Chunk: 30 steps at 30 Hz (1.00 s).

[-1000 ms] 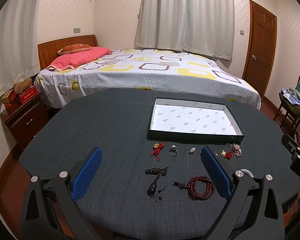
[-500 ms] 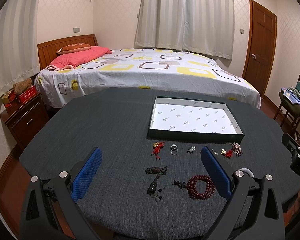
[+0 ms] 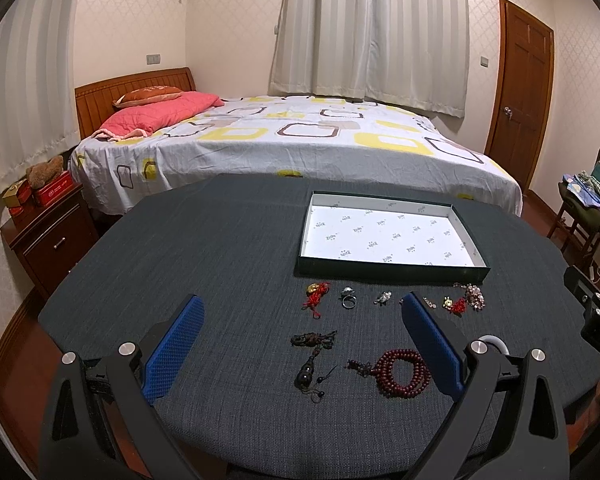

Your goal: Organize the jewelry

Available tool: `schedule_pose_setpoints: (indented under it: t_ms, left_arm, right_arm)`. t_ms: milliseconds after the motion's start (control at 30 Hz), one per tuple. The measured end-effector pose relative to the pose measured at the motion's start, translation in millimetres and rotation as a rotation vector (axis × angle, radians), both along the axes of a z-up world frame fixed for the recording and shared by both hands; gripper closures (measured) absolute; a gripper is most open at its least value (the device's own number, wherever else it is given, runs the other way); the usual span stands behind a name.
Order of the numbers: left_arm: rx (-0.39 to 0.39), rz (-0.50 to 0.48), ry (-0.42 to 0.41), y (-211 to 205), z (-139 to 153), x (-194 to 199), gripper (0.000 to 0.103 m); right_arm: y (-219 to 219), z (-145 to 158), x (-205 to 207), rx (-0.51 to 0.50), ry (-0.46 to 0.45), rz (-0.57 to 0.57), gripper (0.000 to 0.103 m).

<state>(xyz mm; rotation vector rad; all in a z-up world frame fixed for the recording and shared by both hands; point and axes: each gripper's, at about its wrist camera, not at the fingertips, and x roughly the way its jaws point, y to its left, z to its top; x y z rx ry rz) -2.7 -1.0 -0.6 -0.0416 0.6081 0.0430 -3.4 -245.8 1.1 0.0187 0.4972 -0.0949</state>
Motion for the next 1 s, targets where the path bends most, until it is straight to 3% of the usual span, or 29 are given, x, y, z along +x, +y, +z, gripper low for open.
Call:
schedule_pose_setpoints:
  t_ms: [600, 1000]
  left_arm:
    - [-0.002, 0.005, 0.019, 4, -9, -3, 0.007]
    - [-0.001, 0.008, 0.043, 8, -11, 4, 0.007]
  right_arm:
    - [1, -1, 1, 0.003, 0.003, 0.000, 0.004]
    - [8, -21, 9, 0.015, 0.033, 0.009, 0.004]
